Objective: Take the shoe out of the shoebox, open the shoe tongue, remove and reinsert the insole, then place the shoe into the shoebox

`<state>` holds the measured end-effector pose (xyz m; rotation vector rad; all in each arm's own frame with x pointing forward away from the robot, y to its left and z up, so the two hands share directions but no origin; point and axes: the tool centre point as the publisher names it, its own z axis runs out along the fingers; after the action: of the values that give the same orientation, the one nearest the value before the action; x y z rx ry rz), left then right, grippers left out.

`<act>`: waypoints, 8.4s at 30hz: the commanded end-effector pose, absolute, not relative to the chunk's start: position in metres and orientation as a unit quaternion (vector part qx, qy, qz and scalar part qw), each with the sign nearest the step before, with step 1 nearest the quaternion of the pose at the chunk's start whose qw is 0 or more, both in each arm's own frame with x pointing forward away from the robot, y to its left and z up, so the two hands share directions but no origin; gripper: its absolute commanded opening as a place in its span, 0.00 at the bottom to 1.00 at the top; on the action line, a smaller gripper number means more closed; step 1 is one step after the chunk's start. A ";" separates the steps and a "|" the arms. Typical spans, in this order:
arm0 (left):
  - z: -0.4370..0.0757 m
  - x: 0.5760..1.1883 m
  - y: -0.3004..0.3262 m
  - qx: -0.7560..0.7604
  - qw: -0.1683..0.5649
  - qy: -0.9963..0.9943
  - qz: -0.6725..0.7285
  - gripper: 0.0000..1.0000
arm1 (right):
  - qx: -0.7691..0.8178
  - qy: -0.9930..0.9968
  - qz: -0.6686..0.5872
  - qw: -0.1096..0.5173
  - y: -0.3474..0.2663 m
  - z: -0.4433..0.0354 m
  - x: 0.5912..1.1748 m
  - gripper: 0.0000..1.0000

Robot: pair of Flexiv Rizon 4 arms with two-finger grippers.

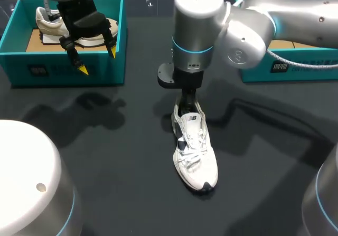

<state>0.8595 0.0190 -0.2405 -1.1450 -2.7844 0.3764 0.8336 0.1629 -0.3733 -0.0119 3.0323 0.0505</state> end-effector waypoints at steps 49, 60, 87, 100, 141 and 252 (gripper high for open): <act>-0.240 0.858 0.020 -0.377 0.052 -0.916 0.123 1.00 | -0.046 0.998 0.000 0.052 0.163 -0.370 0.834 0.00; -0.240 0.858 0.020 -0.377 0.052 -0.916 0.123 1.00 | -0.036 0.997 -0.009 0.063 0.142 -0.288 0.840 0.00; -0.240 0.858 0.020 -0.377 0.052 -0.916 0.123 1.00 | -0.025 0.995 -0.031 0.095 0.118 -0.217 0.872 0.00; -0.240 0.858 0.020 -0.377 0.052 -0.916 0.123 1.00 | -0.027 0.991 -0.084 0.099 0.047 -0.139 0.943 0.00; -0.240 0.858 0.020 -0.377 0.052 -0.916 0.123 1.00 | 0.018 0.981 -0.138 0.134 -0.219 -0.121 1.083 0.00; -0.240 0.858 0.020 -0.377 0.052 -0.916 0.123 1.00 | 0.731 0.653 -0.022 0.196 -0.350 -0.251 1.035 0.00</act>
<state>0.8595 0.0190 -0.2405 -1.1449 -2.7845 0.3764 1.0421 -0.3490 -0.2495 2.0727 1.8422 -0.1045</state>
